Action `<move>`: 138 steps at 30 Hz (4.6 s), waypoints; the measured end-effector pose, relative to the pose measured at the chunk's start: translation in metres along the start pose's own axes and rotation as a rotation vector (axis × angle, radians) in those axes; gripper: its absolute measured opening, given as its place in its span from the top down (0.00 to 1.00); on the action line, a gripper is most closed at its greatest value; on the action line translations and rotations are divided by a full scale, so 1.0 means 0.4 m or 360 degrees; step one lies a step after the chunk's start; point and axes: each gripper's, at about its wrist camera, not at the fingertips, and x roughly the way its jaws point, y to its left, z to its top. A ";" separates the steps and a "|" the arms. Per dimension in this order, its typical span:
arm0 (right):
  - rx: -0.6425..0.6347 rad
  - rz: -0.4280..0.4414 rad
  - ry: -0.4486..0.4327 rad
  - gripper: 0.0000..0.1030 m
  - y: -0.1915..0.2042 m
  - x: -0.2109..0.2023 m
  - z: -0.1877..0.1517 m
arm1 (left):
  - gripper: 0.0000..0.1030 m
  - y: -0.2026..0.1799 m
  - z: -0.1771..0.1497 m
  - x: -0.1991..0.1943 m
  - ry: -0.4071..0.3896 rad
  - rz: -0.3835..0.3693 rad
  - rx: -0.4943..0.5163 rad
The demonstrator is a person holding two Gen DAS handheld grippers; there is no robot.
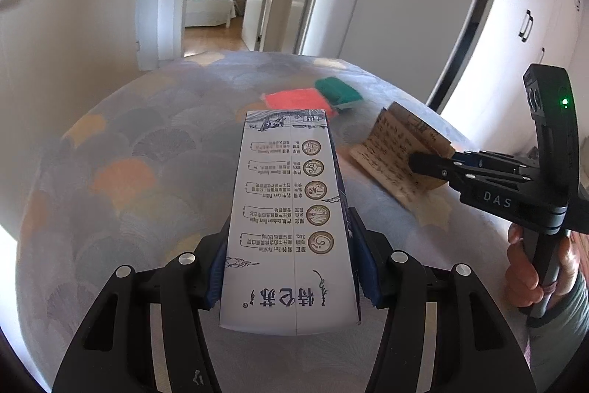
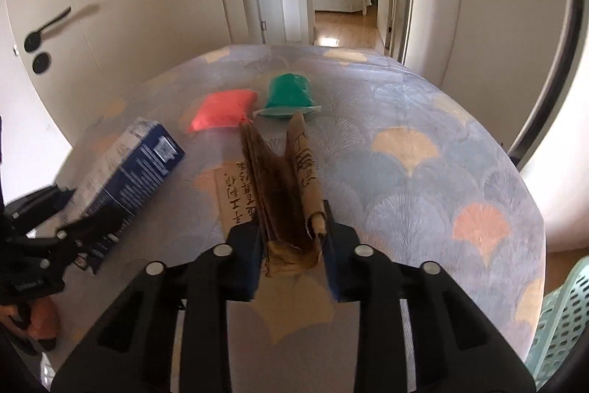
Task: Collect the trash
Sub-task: 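Grasp the white-blue milk carton with left gripper while right gripper grasps the brown booklet, then carry milk carton and brown booklet to the basket and release both, then return to the table and grasp the red bag with left gripper, then grasp the green bag with right gripper while left gripper holds the red bag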
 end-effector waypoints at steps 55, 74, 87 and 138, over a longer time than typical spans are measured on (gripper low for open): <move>0.1251 -0.0943 -0.0295 0.57 -0.700 -0.607 -0.440 | 0.34 -0.957 0.042 0.276 0.0255 -0.0772 0.0674; 0.0918 -0.0926 -0.0325 0.54 -0.455 -0.616 -0.323 | 0.25 -0.684 0.105 0.025 -0.0017 -0.0813 0.0494; 0.0573 -0.0652 -0.0385 0.54 -0.219 -0.504 -0.118 | 0.21 -0.391 0.188 -0.093 -0.0243 -0.0626 0.0268; 0.0330 -0.0142 -0.0025 0.63 -0.094 0.033 0.064 | 0.46 0.059 0.214 0.158 0.0149 0.0022 0.0118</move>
